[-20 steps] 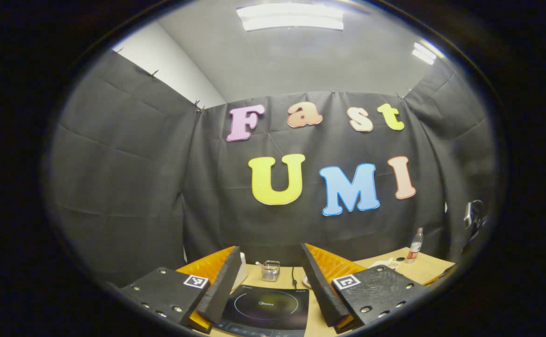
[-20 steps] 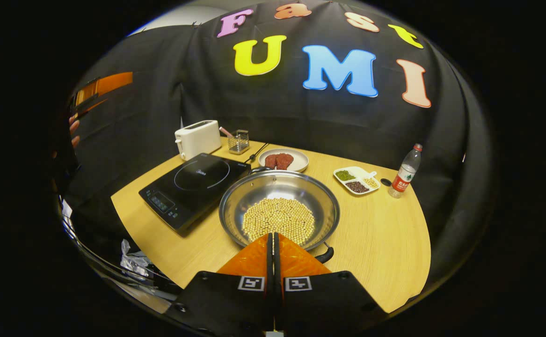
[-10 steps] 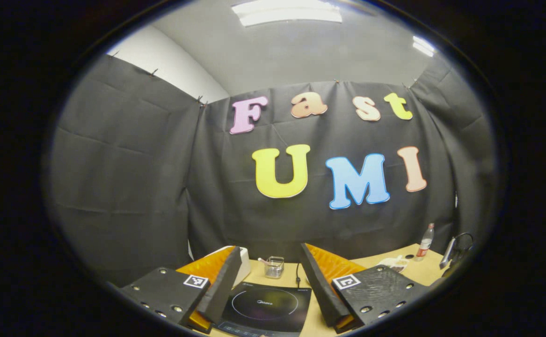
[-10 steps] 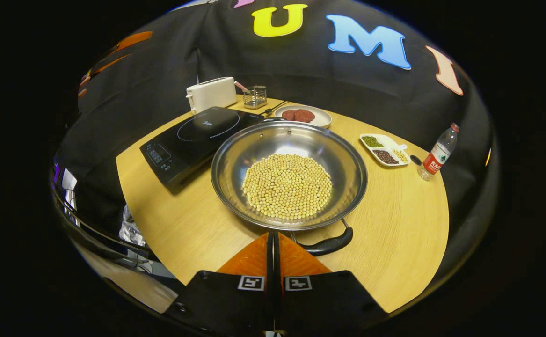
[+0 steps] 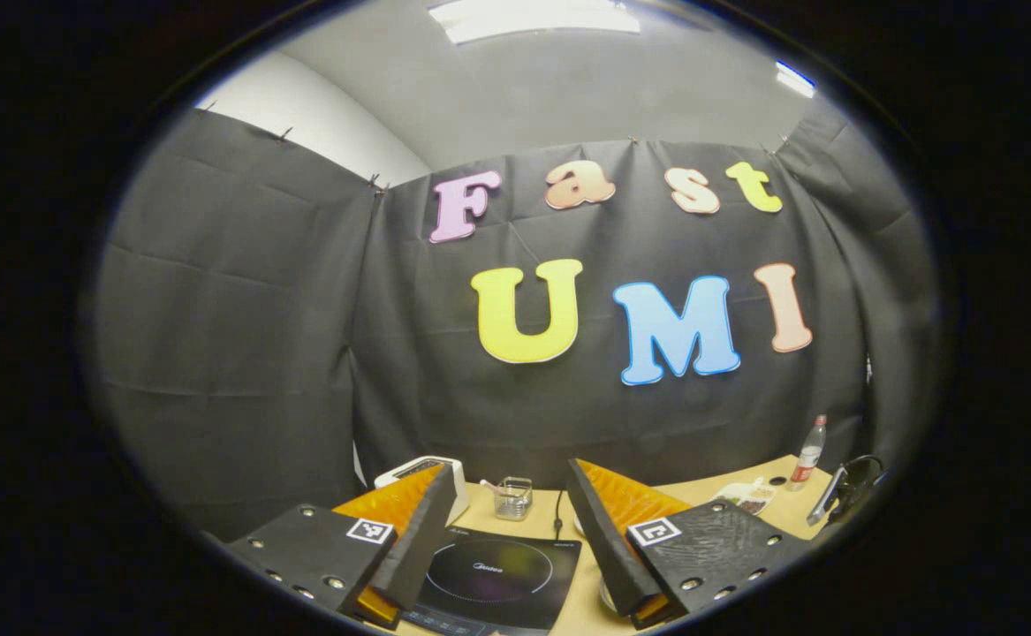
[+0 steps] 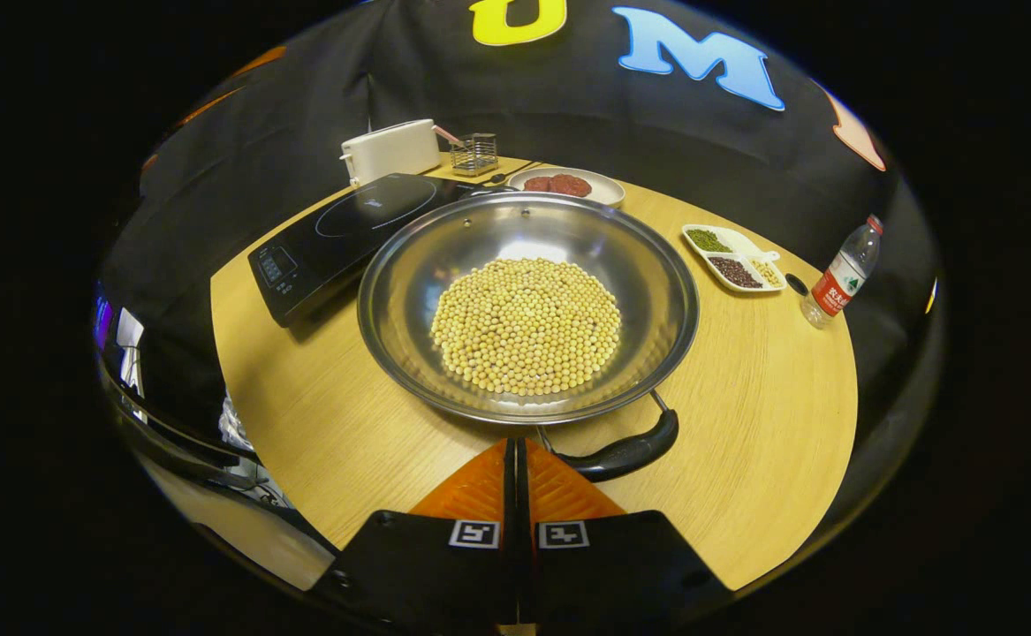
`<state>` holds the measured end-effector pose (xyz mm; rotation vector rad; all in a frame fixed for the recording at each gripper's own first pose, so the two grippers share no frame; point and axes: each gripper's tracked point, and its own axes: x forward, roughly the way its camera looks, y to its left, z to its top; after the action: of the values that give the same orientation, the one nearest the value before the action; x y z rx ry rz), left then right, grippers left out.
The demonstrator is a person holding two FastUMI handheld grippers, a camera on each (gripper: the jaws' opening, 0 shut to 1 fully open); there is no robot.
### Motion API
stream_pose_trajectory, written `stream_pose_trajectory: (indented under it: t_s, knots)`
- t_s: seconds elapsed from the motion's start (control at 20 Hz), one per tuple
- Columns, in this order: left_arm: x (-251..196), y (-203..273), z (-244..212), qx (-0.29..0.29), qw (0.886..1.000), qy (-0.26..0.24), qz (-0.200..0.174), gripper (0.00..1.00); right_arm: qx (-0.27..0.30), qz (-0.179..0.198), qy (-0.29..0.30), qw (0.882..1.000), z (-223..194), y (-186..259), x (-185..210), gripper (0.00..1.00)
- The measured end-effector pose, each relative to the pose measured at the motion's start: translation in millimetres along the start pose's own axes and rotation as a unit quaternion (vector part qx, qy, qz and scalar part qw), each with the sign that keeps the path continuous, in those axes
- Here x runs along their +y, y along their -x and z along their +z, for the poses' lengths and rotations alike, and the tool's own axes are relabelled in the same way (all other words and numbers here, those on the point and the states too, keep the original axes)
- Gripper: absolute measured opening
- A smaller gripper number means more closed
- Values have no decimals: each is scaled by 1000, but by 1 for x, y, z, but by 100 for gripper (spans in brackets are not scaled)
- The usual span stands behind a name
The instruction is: First push the handle of the pot to place it horizontally, then grasp the pot with both hands and set it on the induction cooktop.
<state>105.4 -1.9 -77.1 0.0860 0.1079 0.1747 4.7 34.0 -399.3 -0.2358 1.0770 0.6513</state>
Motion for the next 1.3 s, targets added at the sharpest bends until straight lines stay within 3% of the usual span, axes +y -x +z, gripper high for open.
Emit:
stream_pose_trajectory:
  t_s: [0.25, 0.75, 0.9, 1.15, 1.2, 1.3]
  knots:
    - [-14, -6, -11, 11, 1000, 4, -2, 78, -9, -29, -38, 999, 11, -8, -33, 2]
    - [-30, -16, -35, 35, 999, 3, -6, 78, -17, -73, -45, 996, 27, -24, -78, 2]
    - [-33, -18, -45, 45, 999, 1, -7, 84, -23, -91, -58, 994, 32, -27, -95, 2]
    - [-41, -21, -70, 68, 998, 3, -15, 84, -39, -133, -67, 988, 41, -30, -119, 2]
    - [-43, -22, -76, 74, 997, 4, -18, 78, -42, -142, -68, 987, 42, -29, -122, 2]
    - [-48, -22, -86, 85, 996, 4, -25, 81, -56, -155, -69, 984, 46, -19, -127, 2]
